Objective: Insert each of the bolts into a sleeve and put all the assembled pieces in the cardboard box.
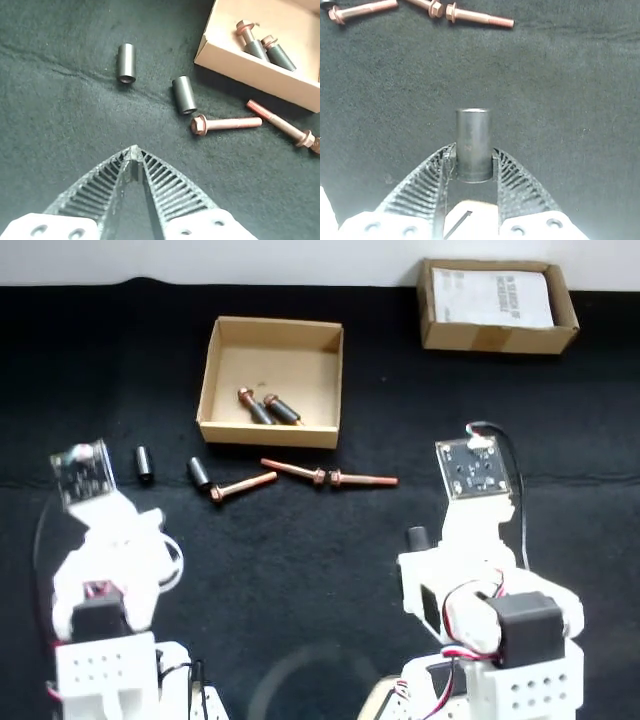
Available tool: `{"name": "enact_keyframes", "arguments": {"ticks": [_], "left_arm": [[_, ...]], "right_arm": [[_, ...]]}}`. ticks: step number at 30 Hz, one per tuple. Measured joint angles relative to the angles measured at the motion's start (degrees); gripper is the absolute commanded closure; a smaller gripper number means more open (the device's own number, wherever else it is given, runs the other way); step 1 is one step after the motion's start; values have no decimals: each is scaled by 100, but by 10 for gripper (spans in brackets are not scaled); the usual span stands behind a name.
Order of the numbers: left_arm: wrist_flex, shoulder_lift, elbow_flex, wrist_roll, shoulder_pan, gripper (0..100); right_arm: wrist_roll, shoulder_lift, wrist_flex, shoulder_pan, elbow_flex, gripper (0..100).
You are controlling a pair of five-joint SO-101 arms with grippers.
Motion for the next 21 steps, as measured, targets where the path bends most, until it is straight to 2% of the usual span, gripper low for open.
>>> {"name": "enact_keyframes", "arguments": {"ticks": [4,9,15,21], "left_arm": [[97,1503,-1319,105,0,991],[993,2963,-2769,598,598,991],[2101,4545,-4202,1837,1662,990],[2242,5987,-5336,2963,2066,990]], "right_arm": [[-18,-44,-246,0,246,991],[-18,-44,-510,0,475,991],[-18,-44,-791,0,730,991],[-18,-44,-870,0,756,991]]}}
